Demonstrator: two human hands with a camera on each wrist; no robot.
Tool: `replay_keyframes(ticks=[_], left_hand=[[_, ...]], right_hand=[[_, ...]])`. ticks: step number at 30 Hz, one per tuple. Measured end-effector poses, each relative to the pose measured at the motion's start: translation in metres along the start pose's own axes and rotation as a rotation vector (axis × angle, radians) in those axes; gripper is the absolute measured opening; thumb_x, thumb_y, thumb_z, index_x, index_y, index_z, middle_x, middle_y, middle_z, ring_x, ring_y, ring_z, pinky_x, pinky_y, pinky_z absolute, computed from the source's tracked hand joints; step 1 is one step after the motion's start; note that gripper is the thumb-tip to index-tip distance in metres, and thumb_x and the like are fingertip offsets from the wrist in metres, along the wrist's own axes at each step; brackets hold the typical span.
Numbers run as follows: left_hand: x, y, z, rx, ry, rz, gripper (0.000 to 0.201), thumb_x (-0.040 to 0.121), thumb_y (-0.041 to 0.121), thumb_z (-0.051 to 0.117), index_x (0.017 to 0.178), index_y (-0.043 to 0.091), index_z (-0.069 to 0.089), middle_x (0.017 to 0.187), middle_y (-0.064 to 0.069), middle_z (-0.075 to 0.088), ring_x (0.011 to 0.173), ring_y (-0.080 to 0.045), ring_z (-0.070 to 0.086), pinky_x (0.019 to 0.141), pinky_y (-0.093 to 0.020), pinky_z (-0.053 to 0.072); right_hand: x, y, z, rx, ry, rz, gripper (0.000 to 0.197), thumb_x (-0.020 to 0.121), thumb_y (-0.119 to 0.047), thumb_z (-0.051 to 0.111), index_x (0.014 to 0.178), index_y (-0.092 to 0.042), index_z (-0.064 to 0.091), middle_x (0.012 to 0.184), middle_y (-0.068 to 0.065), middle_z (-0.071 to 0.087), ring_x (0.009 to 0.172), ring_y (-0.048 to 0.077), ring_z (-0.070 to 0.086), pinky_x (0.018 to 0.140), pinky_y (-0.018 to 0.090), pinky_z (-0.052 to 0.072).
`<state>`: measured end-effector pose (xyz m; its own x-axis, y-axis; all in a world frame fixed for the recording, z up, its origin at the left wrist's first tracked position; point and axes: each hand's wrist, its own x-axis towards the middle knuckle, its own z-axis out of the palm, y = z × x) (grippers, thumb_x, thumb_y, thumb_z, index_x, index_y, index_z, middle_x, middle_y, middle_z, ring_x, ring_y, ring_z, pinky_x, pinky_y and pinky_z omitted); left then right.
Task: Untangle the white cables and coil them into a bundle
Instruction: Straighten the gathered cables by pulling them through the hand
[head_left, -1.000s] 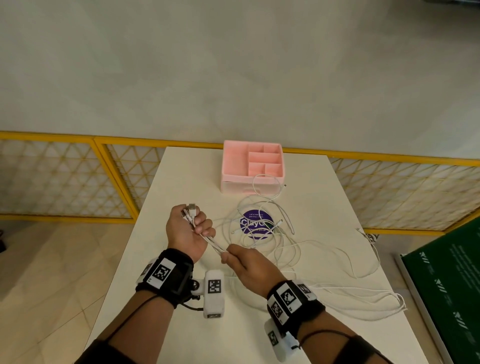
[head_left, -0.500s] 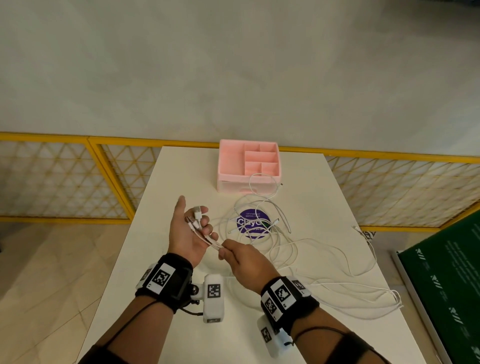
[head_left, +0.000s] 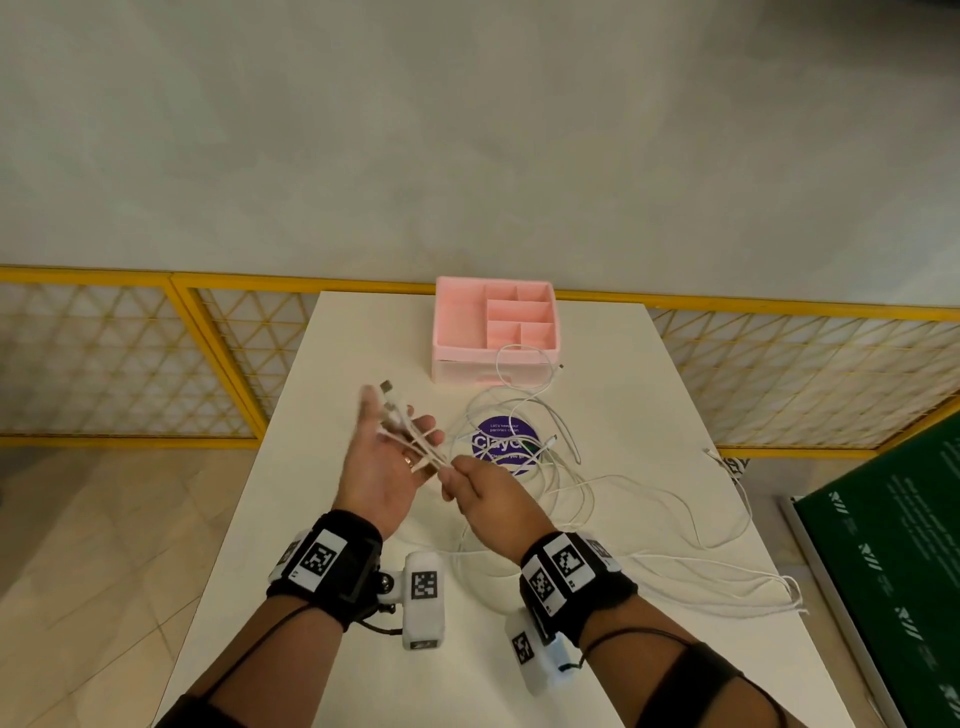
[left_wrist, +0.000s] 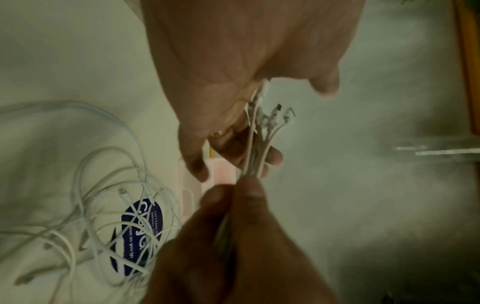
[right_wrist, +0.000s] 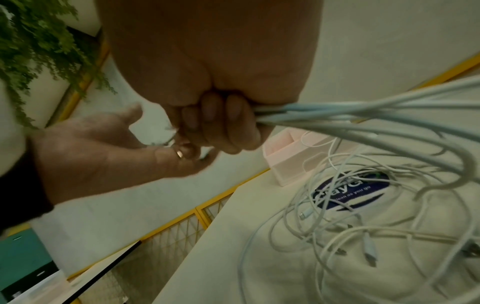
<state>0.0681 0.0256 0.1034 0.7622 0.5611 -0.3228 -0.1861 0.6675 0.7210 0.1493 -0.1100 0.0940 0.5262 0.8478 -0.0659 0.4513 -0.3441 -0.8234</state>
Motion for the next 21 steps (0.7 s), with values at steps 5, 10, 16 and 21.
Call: replay_keyframes(ticks=[5,10,16,21], left_hand=[[-0.005,-0.013,0.016,0.207,0.093,0.071,0.030,0.103,0.031,0.048,0.082,0.010,0.056,0.062,-0.001,0.049,0.067,-0.020,0.055,0.060,-0.034,0.046],[0.003,0.004,0.014,-0.017,0.162,0.123,0.040,0.108,0.032,0.035,0.072,0.018,0.043,0.052,0.005,0.033,0.047,-0.012,0.035,0.054,-0.029,0.046],[0.009,0.029,-0.018,-0.006,0.263,0.187,0.040,0.108,0.033,0.033,0.070,0.020,0.041,0.052,0.009,0.031,0.039,-0.006,0.022,0.036,-0.019,0.016],[0.013,0.042,-0.035,-0.018,0.317,0.198,0.041,0.108,0.032,0.031,0.070,0.021,0.040,0.051,0.010,0.030,0.038,-0.006,0.020,0.038,-0.019,0.012]], right_hand=[[0.007,0.001,0.005,-0.097,-0.033,-0.064,0.034,0.105,-0.038,0.039,0.103,-0.014,0.062,0.089,0.000,0.068,0.081,0.016,0.063,0.076,0.032,0.048],[-0.006,0.036,-0.010,-0.225,-0.113,0.020,0.042,0.099,-0.057,0.041,0.071,-0.026,0.046,0.067,-0.006,0.052,0.068,0.018,0.053,0.071,0.042,0.045],[-0.045,0.123,-0.079,-0.402,-0.129,0.310,0.045,0.094,-0.057,0.052,0.071,-0.020,0.056,0.064,-0.004,0.054,0.072,0.022,0.056,0.072,0.036,0.042],[-0.078,0.166,-0.154,-0.539,0.051,0.538,0.038,0.097,-0.049,0.054,0.075,-0.019,0.062,0.071,-0.001,0.063,0.073,0.021,0.062,0.063,0.032,0.044]])
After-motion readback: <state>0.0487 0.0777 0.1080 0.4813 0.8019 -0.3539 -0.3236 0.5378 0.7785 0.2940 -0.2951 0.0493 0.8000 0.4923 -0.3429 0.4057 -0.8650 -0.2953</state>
